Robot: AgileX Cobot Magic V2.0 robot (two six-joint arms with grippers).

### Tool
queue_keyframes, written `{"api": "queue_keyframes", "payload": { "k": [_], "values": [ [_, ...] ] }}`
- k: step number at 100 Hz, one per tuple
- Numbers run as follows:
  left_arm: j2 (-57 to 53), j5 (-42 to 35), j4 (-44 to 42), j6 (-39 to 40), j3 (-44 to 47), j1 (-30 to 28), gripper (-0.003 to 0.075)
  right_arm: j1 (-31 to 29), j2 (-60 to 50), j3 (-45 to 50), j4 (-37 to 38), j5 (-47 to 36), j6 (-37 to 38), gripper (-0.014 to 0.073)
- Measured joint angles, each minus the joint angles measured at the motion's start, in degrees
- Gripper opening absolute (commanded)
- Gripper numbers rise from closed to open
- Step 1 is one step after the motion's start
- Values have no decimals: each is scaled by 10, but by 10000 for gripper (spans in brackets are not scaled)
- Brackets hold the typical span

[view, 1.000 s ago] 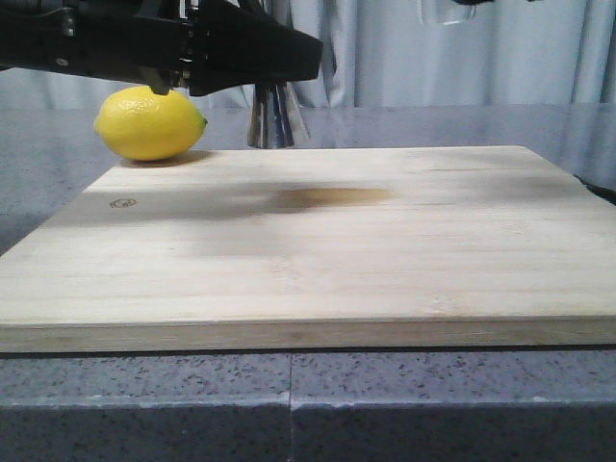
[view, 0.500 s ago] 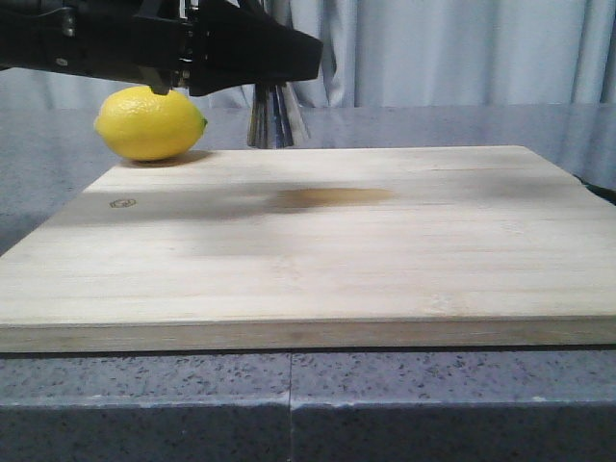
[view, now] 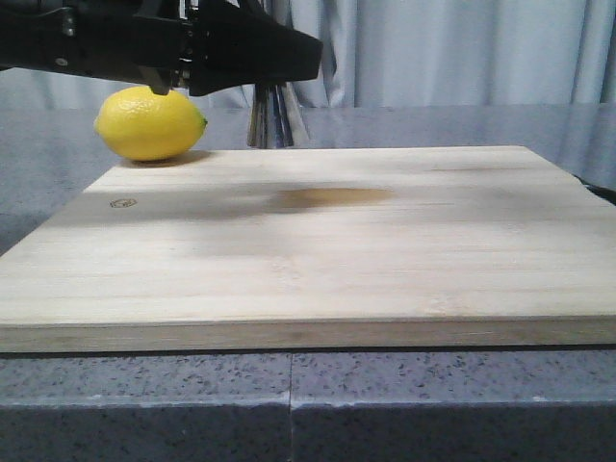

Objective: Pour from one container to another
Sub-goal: 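Lift the glass beaker with the right gripper toward the jigger, then tilt the beaker with the right gripper over the jigger mouth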

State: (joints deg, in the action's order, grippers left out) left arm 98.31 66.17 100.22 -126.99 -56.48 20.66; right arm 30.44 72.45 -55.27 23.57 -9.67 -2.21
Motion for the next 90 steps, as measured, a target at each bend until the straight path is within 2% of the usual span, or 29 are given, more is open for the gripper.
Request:
{"api": "queue_keyframes", "payload": {
  "k": [90],
  "values": [
    [0,0,-7,2,0,0,59,14,-3,-4,87,-1,0,255]
  ]
}}
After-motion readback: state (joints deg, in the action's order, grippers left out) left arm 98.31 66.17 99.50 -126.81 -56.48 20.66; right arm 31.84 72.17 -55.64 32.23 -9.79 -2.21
